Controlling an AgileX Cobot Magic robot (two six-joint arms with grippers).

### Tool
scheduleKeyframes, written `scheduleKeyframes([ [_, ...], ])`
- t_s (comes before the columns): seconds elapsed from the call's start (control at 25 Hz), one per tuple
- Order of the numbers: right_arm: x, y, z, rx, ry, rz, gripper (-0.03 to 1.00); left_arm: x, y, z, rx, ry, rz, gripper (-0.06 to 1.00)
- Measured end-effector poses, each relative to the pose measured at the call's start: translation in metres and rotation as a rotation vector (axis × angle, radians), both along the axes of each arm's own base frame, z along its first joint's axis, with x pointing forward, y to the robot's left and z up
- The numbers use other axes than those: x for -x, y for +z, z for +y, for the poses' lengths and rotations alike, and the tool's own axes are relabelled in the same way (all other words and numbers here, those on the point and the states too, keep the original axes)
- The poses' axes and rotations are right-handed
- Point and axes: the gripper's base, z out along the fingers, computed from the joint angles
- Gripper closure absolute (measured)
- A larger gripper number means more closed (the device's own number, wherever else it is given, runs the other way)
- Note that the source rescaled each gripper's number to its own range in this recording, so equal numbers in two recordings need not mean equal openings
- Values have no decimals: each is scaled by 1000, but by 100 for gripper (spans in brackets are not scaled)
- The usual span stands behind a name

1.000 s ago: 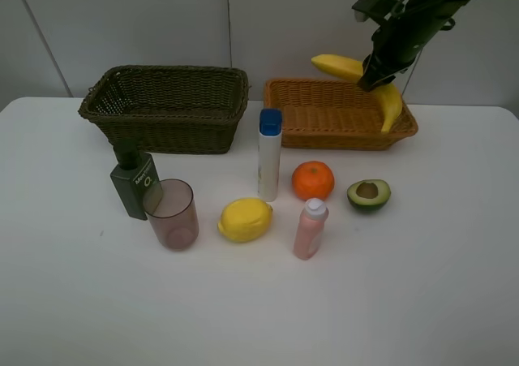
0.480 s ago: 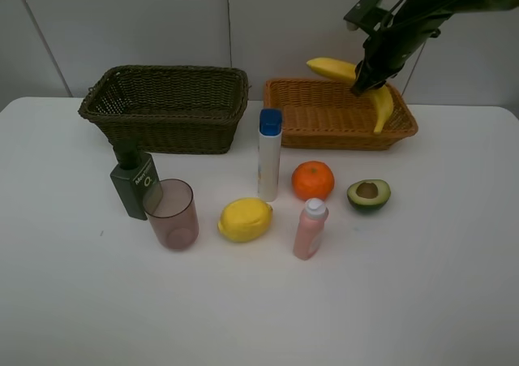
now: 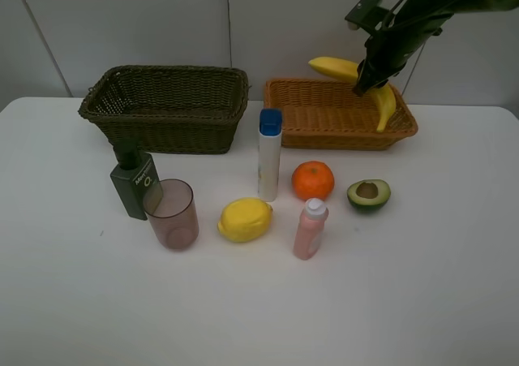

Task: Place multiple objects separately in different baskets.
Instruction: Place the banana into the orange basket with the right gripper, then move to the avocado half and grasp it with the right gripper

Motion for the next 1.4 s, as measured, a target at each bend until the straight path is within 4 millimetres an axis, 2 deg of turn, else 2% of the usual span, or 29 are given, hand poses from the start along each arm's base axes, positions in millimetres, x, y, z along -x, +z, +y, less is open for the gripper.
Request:
scheduleKeyframes([
  [0.16,-1,-6,0,2,0,12,81,0,0,0,0,0,0,0],
  [0.52,-1,-6,0,4,1,9,80,0,0,0,0,0,0,0],
  [0.64,-2,-6,-1,18,7,6,66,0,0,0,0,0,0,0],
  [0.76,-2,-6,-2,38,14,1,41,0,0,0,0,0,0,0],
  [1.08,-2,-6,-1,27,10,2,6,0,0,0,0,0,0,0],
  [1.2,-2,-6,-1,17,6,4,-1,0,0,0,0,0,0,0],
  [1.4,-2,-6,0,5,1,6,-3,0,0,0,0,0,0,0],
])
